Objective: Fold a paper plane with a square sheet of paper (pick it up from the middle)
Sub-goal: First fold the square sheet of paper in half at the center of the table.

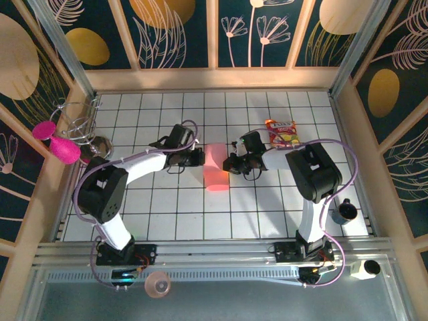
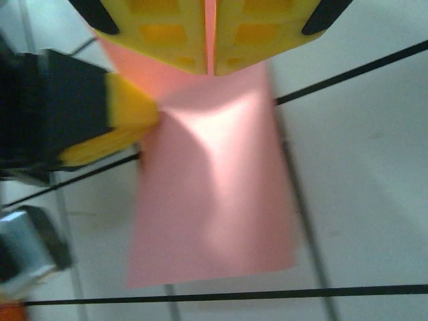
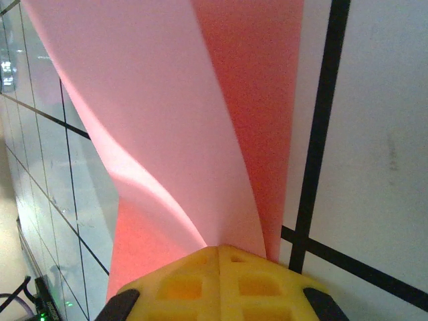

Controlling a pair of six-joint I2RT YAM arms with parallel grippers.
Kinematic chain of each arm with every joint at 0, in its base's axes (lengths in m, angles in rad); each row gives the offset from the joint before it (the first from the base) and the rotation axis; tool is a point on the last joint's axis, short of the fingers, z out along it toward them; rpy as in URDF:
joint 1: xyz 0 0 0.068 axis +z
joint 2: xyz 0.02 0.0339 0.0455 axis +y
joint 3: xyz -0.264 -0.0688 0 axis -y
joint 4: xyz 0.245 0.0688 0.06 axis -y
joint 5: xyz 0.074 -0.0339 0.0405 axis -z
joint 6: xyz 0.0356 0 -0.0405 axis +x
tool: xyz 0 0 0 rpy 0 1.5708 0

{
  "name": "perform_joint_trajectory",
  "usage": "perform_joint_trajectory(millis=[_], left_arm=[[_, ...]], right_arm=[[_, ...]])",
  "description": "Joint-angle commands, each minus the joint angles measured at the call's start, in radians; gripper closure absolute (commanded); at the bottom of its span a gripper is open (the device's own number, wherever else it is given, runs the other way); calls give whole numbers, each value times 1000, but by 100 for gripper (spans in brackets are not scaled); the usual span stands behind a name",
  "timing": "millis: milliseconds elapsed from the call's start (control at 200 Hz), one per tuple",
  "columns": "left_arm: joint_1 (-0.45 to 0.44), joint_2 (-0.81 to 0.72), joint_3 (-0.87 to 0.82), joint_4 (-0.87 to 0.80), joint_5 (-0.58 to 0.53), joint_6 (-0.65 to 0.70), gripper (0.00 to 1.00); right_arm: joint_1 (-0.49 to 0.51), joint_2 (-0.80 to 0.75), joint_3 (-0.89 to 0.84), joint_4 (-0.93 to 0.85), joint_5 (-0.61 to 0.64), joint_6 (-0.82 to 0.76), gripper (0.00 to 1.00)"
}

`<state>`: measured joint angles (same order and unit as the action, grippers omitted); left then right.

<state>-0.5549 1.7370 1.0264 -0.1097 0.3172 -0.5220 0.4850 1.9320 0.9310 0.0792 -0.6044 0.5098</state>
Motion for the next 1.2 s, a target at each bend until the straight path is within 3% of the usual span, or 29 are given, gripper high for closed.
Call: perform_joint_trajectory(millis=[0,220,420,676,856,991,1196], left_arm=[[-51,48,-15,97,74,-84,89],[-78,133,-39,139,102,-136,89],[-62,154,-99,31,48,-36,89],[38,17,-253,-4,31,8,88],[44,-50,-200,-25,55,-7,88],[-2,-62,-161,84,92,-104,88],[-92,65,-79,125,97,-167,89]], right_arm=[[-13,157,-100,-239,230,-34,100],[-13,157,-105,-236,230,-28,100],[-13,170,-110,-233,243,-24,100],[-14,165,-120,-240,271,-19,100],[-13,158,-114,-230,256,-12,100],[-11,158,-114,-226,256,-9,100],[-12,164,-115,-216,250,-1,100]])
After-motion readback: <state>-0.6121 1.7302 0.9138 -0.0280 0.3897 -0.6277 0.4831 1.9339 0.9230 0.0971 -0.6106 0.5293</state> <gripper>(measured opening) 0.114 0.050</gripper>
